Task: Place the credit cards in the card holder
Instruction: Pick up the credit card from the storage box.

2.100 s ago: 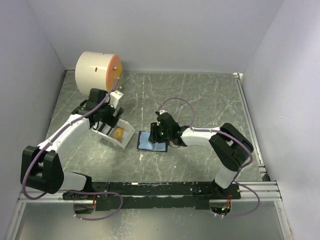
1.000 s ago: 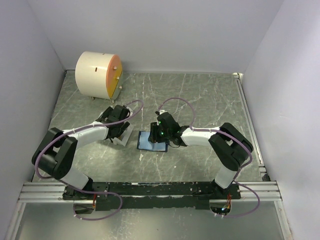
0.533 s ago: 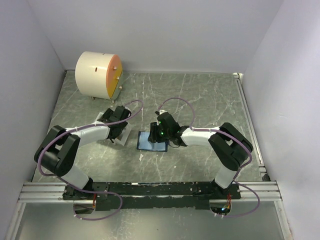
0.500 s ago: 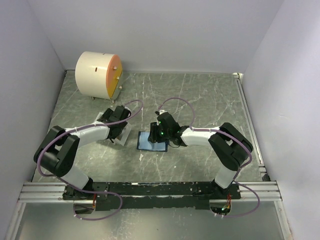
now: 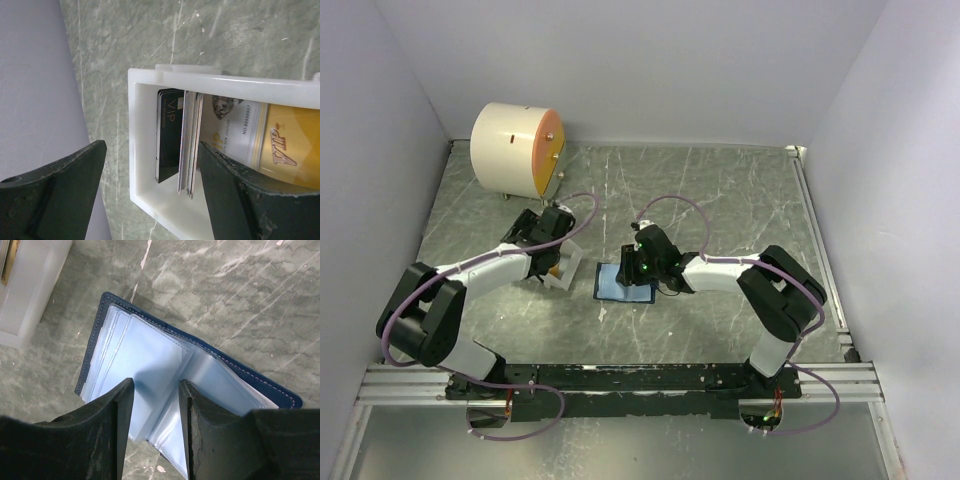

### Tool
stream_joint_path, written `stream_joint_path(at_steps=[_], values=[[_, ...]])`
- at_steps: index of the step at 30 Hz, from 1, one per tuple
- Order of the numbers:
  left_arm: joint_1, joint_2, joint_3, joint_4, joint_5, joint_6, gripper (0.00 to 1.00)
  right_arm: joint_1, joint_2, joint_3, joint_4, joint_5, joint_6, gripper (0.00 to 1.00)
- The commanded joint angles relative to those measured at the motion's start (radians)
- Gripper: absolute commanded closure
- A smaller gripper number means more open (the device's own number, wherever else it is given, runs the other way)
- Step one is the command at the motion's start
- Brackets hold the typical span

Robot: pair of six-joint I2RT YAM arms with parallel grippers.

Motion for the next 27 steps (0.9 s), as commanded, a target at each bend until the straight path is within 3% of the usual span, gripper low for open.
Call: stream_joint_path(at_steps=[1, 14, 27], values=[[0.028, -0.005, 0.01, 0.004, -0.027, -0.013, 0.15, 0.003, -0.001, -0.035, -0.065, 0.003, -0.007, 0.58], [0.135, -0.032, 0.045, -0.037, 0.132, -0.045, 0.14, 0.002, -0.007, -0.033, -0.065, 0.003, -0.007, 0.58], [0.171, 0.01, 0.07, -0.089, 0.26, -0.072, 0.22, 0.002, -0.013, -0.038, -0.062, 0.006, -0.005, 0.58]])
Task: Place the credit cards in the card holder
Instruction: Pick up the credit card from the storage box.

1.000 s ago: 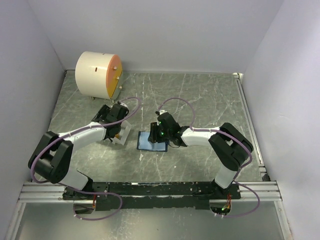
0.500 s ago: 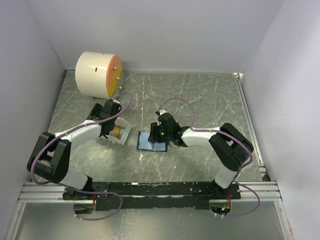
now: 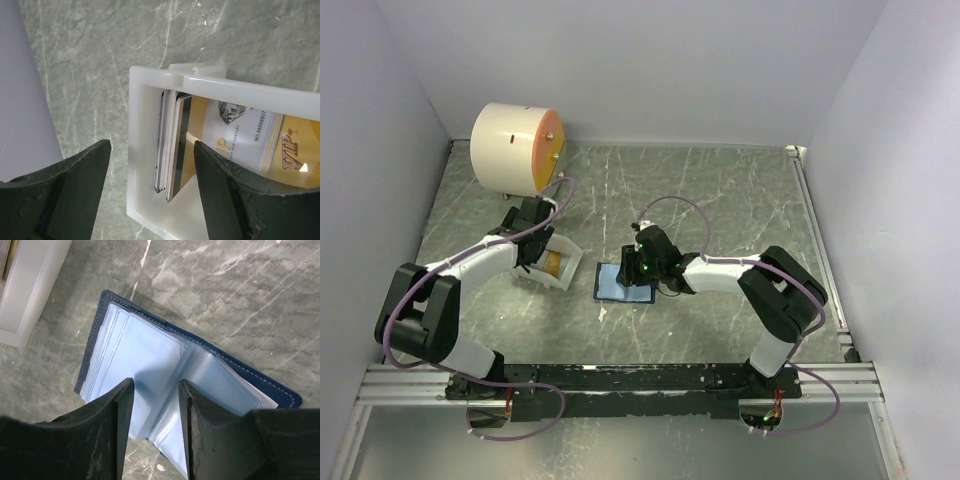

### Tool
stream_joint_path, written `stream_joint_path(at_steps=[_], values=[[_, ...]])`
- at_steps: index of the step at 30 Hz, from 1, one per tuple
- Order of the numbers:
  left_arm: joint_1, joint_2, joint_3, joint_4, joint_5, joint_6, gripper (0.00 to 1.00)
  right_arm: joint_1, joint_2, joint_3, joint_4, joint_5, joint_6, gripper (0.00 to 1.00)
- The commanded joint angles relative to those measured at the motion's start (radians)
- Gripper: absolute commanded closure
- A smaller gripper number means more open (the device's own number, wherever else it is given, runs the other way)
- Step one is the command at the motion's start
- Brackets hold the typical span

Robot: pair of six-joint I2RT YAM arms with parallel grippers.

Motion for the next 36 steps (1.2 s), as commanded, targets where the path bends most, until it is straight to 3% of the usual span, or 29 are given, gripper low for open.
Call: stream_joint_path(at_steps=[1, 10, 24, 36], values=[[0.016, 0.014, 0.038, -0.031, 0.063, -0.019, 0.22, 0.003, -0.005, -0.029, -0.067, 0.004, -0.004, 0.58], [0.033, 0.039, 0.079, -0.058, 0.051, -0.011, 0.38, 0.002, -0.007, -0.031, -0.067, 0.009, -0.004, 0.58], [0.051, 0.024, 0.126, -0.091, 0.056, -0.007, 0.5, 0.001, 0.008, -0.027, -0.063, 0.002, -0.005, 0.58], [0.051, 0.01, 0.127, -0.128, 0.083, -0.011, 0.68, 0.002, 0.014, -0.026, -0.059, -0.006, -0.003, 0.58]])
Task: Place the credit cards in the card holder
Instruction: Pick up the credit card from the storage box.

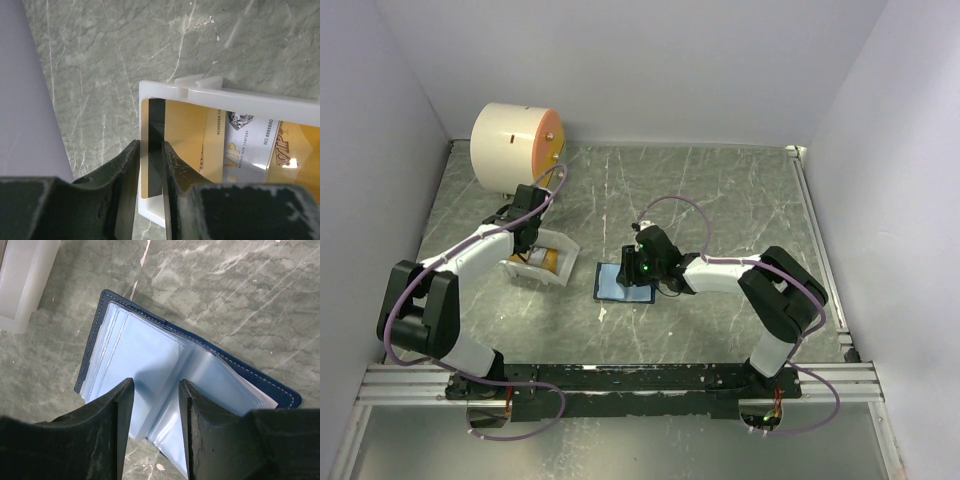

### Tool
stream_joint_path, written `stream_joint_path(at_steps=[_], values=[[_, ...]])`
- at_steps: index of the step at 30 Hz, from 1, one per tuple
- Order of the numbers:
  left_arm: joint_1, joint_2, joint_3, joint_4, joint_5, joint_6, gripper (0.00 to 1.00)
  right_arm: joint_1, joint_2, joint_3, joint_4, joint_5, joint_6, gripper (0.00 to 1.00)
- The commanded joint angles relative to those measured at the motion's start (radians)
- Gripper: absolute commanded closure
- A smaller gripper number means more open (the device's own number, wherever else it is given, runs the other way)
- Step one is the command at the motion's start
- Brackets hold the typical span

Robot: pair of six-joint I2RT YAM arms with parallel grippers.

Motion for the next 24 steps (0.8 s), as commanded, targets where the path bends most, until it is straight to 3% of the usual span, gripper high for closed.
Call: stream_joint_path(at_steps=[1, 7, 12, 24], values=[[0.007, -0.021, 0.017, -0.034, 0.029, -0.005, 0.7, 0.002, 0.017, -0.023, -0.06, -0.005, -0.002, 0.58], [0.007, -0.01, 0.023, -0.051, 0.031, -0.013, 0.79, 0.002, 0.011, -0.027, -0.057, -0.004, -0.002, 0.58], [0.006, -0.004, 0.033, -0.075, 0.034, -0.022, 0.93, 0.002, 0.01, -0.028, -0.055, -0.005, -0.002, 0.58], [0.007, 0.006, 0.146, -0.246, 0.184, -0.104, 0.93, 0.002, 0.011, -0.03, -0.051, -0.01, 0.0, 0.58]])
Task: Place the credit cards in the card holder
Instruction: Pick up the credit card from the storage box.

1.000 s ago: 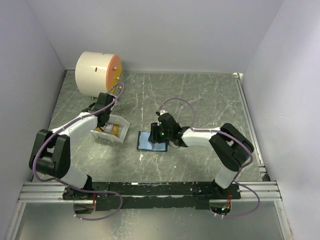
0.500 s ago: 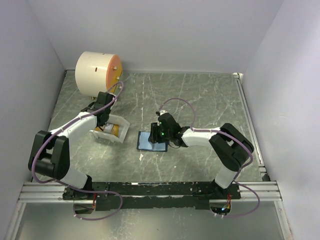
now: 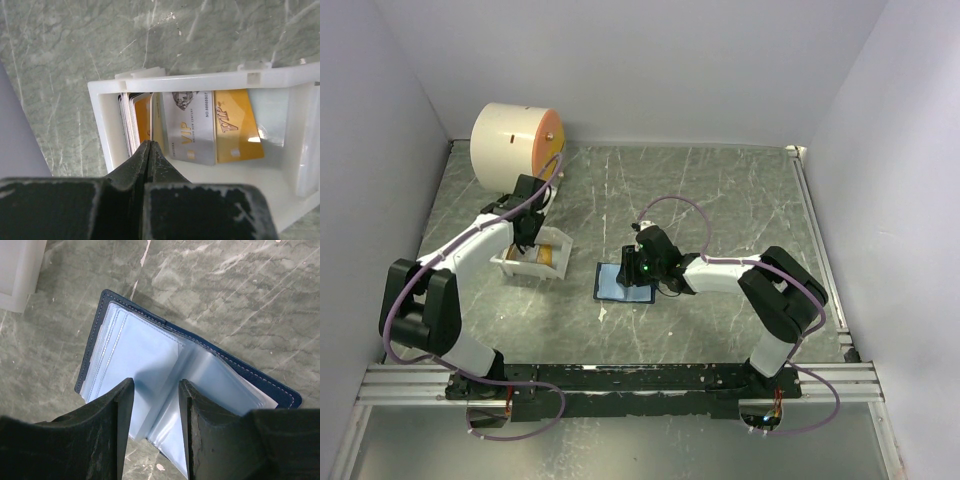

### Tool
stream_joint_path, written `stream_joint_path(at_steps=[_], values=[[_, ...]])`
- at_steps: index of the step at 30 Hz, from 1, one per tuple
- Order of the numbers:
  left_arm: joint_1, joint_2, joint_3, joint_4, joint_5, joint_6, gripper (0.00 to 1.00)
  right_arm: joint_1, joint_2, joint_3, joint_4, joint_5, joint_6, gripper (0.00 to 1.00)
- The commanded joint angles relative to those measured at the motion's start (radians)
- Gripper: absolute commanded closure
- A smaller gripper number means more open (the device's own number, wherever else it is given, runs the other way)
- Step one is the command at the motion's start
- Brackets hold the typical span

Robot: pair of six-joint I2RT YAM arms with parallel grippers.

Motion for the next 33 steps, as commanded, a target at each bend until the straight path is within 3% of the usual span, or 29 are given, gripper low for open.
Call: stream_joint_path(at_steps=[1, 9, 19, 26, 33], values=[[0.008, -0.013, 0.034, -0.062, 0.056, -0.044, 0.93, 0.003, 0.009, -0.029, -0.055, -0.009, 0.0, 0.58], [0.006, -0.039, 0.086, -0.109, 0.029, -0.094, 0.93, 0.002, 0.0, -0.023, -0.064, -0.01, -0.001, 0.58], [0.007, -0.233, 0.029, -0.044, 0.167, -0.171, 0.93, 0.003, -0.017, -0.008, -0.087, -0.021, 0.013, 0.58], [0.007, -0.332, 0.018, -0.018, 0.322, -0.283, 0.93, 0.003, -0.024, 0.01, -0.118, -0.038, 0.035, 0.59], [0.005, -0.384, -0.042, 0.075, 0.627, -0.463, 0.93, 0.001, -0.04, 0.042, -0.191, -0.019, 0.041, 0.58]])
